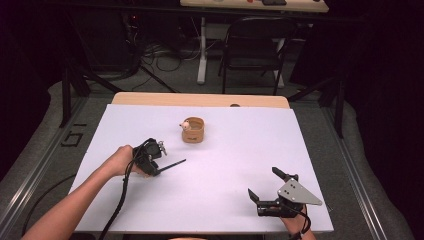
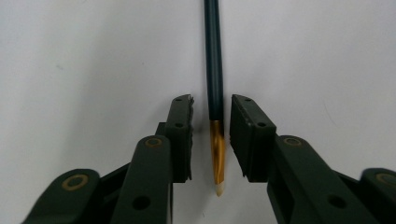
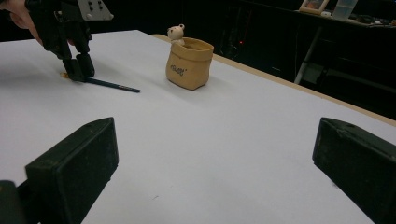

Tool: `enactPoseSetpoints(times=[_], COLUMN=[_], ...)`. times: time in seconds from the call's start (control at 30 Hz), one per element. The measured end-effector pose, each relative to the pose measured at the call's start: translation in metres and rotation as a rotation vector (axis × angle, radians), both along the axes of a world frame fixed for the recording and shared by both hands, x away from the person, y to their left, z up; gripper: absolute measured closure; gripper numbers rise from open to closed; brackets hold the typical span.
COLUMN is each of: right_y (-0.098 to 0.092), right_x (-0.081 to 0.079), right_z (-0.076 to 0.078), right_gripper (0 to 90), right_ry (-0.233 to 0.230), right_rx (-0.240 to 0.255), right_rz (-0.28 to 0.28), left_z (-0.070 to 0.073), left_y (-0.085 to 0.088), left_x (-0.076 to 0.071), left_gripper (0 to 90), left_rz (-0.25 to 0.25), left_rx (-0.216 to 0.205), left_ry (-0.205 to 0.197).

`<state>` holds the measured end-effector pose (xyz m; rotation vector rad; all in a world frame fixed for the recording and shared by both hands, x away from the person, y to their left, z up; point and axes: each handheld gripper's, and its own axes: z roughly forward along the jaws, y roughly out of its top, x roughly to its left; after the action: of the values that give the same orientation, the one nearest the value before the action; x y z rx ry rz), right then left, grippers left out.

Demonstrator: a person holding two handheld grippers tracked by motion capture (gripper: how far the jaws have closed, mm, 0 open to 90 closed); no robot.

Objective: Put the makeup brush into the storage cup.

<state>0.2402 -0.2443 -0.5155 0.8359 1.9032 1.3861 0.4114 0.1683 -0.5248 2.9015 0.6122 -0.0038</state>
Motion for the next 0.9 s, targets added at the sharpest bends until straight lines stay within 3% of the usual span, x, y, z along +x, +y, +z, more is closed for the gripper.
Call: enactPoseSetpoints(times=[0.2,0.43,0.9], right_y=[0.000,0.000,0.000], right_x=[0.000,0.001,0.000], right_z=[0.000,0.000,0.000], right_gripper=[0.0,0.0,0.0], right_ry=[0.000,0.000,-0.001], right_rx=[-0.002,-0.003,-0.004], right_rz=[0.001,0.000,-0.002], left_z=[0.000,0.001,0.011], left_y=[0.000,-0.005,0.004], left_x=[0.000,-0.003,-0.007], left_gripper=[78.6,82.5,83.0], left_rz=[-0.005,-0.034,-0.013], left_rx=[0.003,0.038,-0.031], left_ry=[0.001,-0.019,-0.045])
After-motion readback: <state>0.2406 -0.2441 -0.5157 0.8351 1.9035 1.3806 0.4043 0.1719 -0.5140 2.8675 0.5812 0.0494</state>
